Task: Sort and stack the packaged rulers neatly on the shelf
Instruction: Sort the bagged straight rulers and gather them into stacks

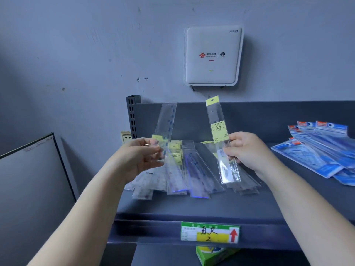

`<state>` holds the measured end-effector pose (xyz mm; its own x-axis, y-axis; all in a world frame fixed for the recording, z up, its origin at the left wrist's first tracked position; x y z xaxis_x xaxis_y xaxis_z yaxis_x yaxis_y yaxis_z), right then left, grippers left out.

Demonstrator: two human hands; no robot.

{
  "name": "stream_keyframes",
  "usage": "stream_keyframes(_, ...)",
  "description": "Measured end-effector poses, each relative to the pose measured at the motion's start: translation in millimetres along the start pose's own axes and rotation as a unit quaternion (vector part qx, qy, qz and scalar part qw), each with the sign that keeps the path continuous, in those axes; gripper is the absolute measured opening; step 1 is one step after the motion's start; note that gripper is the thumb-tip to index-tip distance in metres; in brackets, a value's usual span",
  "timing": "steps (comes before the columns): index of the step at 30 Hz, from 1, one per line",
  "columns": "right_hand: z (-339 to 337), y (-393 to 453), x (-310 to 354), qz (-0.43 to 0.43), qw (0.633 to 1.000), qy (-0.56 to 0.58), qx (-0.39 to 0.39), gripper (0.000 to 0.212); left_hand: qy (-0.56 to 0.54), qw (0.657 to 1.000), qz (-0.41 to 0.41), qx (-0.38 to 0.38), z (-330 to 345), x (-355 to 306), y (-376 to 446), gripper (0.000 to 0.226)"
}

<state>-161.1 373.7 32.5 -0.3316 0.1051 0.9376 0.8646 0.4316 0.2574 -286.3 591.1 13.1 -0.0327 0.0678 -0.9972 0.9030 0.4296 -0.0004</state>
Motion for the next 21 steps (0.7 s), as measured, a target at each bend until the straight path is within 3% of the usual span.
stream_keyframes(4, -20, 4, -18, 0.029, 0.996, -0.083, 0.008, 0.013, 0.014, 0.999, 0.001, 0.034, 42, -11, 3, 0.022)
stream_keyframes(8, -23, 4, -33, 0.045, 0.957, -0.285, 0.007, 0.036, 0.011, 0.999, -0.012, 0.046, 72, -12, 5, 0.023)
stream_keyframes(10, -22, 2, -33, 0.038, 0.944, -0.328, 0.006, 0.039, 0.013, 0.998, -0.020, 0.055, 85, -9, 7, 0.023)
stream_keyframes(12, -25, 2, -27, 0.007, 0.960, -0.279, -0.014, 0.031, 0.022, 0.997, -0.023, 0.065, 97, -7, 8, 0.025)
stream_keyframes(14, -27, 0, -20, -0.011, 0.991, -0.131, -0.015, 0.018, 0.033, 0.996, -0.022, 0.081, 112, -5, 9, 0.025)
stream_keyframes(16, -25, -1, -16, -0.001, 1.000, 0.003, 0.009, 0.015, 0.047, 0.994, -0.020, 0.094, 126, -3, 10, 0.023)
stream_keyframes(21, -40, 1, -20, 0.018, 0.996, 0.088, 0.001, 0.008, 0.139, 0.986, 0.019, 0.094, 159, -7, 14, 0.019)
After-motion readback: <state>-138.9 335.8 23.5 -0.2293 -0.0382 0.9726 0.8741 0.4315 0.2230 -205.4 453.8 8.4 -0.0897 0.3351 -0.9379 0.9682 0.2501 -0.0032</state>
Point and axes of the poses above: each hand's wrist, its own y-axis towards the middle knuckle, its own z-axis out of the palm, x = y × z, the point moved 8 cm from there along y, towards the middle knuckle, and after that the axes turned 14 degrees about y, right-handed, at the moved point
